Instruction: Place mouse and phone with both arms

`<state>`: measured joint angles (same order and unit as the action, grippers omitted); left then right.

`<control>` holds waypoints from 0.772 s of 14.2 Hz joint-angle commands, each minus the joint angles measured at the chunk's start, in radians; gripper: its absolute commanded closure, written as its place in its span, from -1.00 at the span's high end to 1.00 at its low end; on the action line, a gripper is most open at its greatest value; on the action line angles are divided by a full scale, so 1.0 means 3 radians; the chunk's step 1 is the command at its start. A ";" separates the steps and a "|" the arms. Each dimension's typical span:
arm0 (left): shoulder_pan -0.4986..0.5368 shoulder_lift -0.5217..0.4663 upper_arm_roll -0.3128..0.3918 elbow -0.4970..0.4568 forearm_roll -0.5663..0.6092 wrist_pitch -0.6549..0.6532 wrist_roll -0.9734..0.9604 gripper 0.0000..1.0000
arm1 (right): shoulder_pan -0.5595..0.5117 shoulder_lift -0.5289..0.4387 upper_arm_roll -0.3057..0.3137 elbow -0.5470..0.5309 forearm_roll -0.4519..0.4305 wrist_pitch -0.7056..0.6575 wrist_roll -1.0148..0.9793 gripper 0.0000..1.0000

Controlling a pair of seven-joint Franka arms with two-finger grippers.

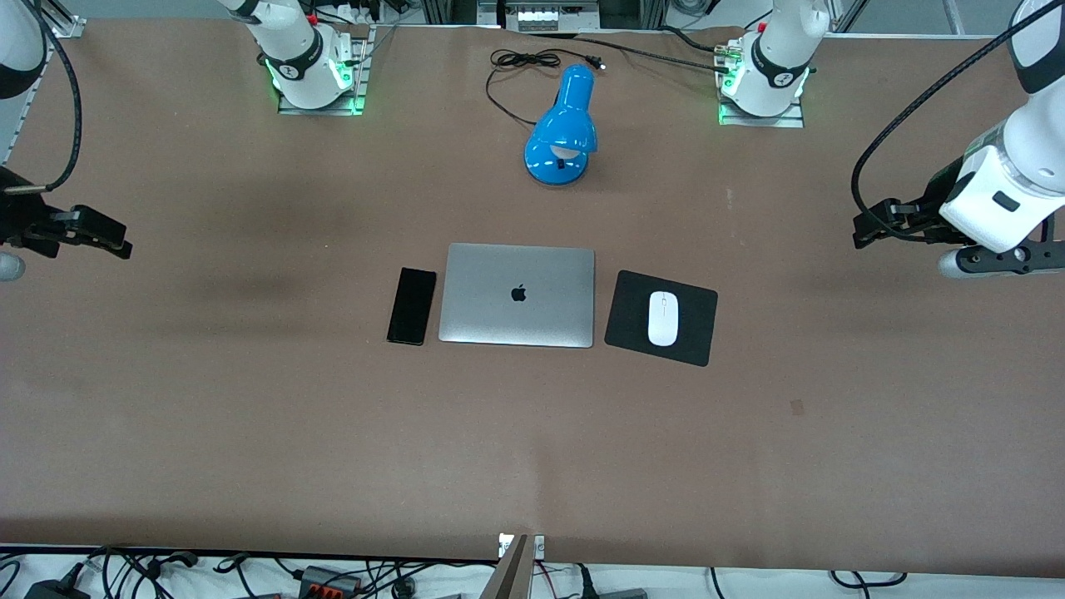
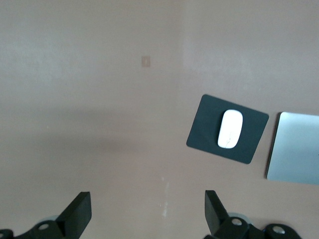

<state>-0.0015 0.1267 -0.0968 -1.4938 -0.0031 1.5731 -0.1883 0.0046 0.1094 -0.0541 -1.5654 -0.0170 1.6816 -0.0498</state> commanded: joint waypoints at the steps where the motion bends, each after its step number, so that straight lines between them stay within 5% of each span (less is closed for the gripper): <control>1: 0.0000 0.0094 -0.0010 0.0178 0.0046 0.0008 0.0045 1.00 | 0.0031 -0.0333 -0.0029 -0.0482 -0.0030 0.0248 -0.0059 1.00; 4: 0.0025 0.0094 -0.0010 0.0198 0.0021 -0.0007 0.0045 1.00 | 0.0036 -0.0533 -0.0024 -0.0764 -0.0025 0.0393 -0.0059 1.00; 11: 0.0046 0.0079 0.0000 0.0193 -0.0138 -0.0207 0.0055 1.00 | 0.0026 -0.0564 -0.0019 -0.0642 -0.0020 0.0137 -0.0054 1.00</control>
<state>0.0012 0.1379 -0.0961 -1.4679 -0.0225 1.5403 -0.1883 0.0086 -0.0366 -0.0539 -1.7495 -0.0172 1.7479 -0.0518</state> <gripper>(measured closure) 0.000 0.000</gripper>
